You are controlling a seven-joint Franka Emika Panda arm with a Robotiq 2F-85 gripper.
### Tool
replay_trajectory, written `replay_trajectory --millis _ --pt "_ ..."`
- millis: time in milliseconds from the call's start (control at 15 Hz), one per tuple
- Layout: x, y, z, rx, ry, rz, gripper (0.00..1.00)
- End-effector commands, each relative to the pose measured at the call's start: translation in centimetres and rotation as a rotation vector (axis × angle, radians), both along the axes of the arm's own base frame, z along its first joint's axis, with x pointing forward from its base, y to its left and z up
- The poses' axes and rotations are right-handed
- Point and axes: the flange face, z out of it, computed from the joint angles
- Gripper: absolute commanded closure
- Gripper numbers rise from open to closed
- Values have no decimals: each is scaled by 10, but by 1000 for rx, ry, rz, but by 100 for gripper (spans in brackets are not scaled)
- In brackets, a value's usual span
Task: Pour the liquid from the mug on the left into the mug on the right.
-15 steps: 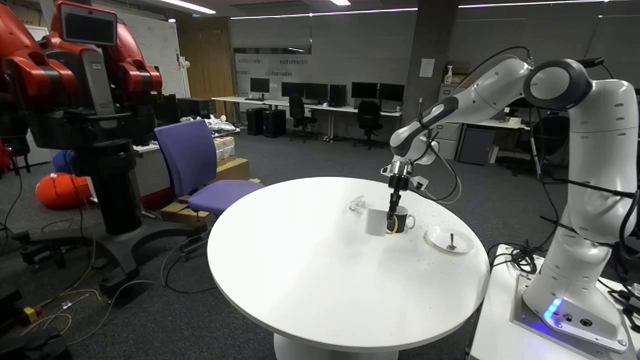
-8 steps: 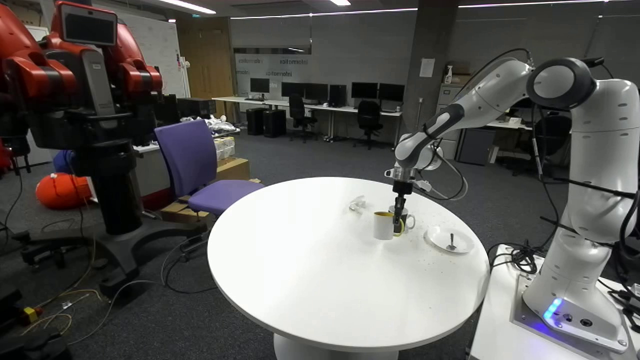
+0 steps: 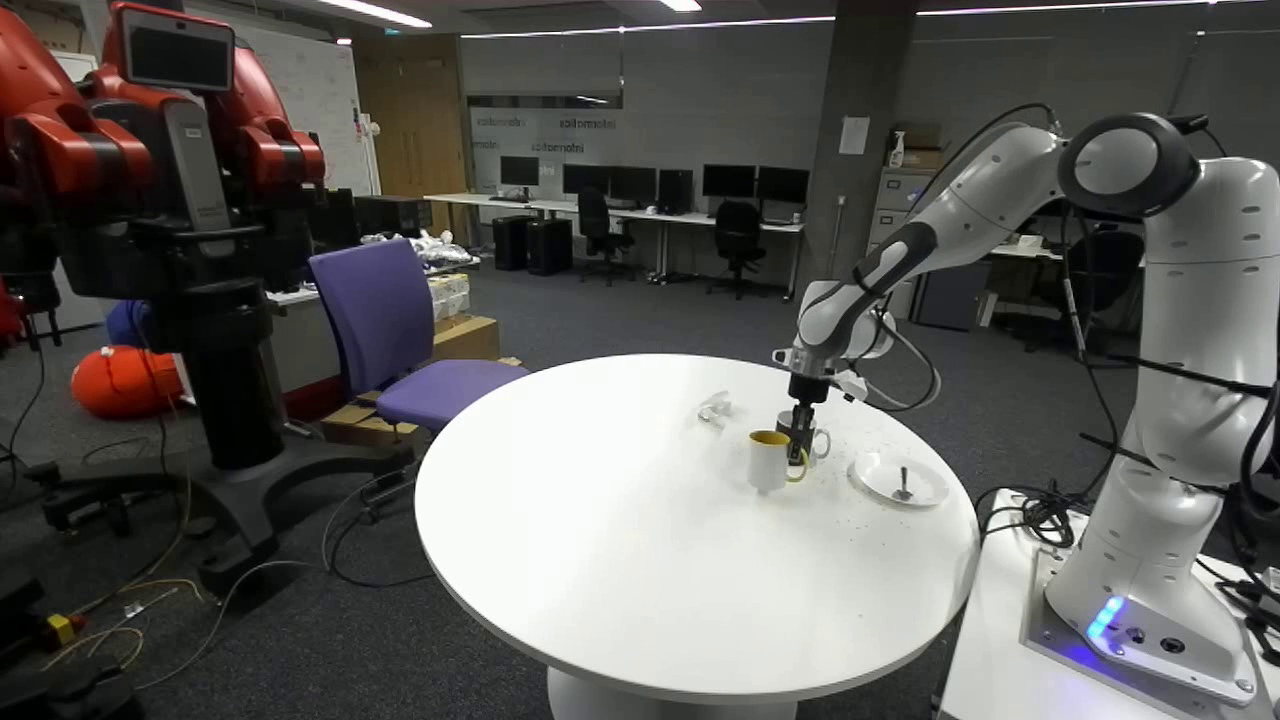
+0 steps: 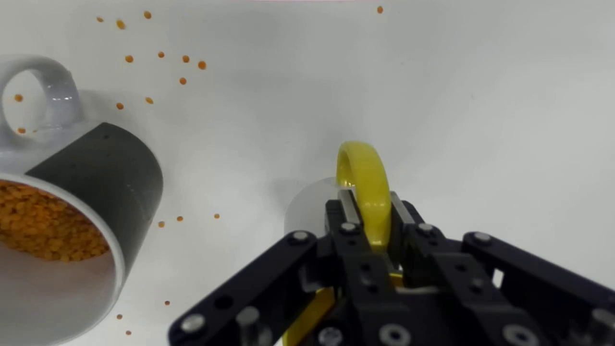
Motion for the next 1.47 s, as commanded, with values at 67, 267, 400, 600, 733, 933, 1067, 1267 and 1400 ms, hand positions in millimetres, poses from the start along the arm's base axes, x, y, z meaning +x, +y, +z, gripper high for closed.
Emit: replay_trajectory --millis 67,267,400,600,733,933,1067,1267,1400 --pt "-14 7 9 -68 -75 24 95" --pt "-15 8 6 -87 -81 36 95" --pt "-15 8 5 -88 -78 38 95" --pt "-15 8 4 -89 -73 41 95" --pt "-14 9 2 -84 -73 42 95" --pt "-12 12 -1 -70 -86 44 95" --pt "-12 15 -3 -65 -92 48 95" --pt "-11 19 -7 -71 -100 55 95" --pt "-11 20 -11 -77 -107 59 95"
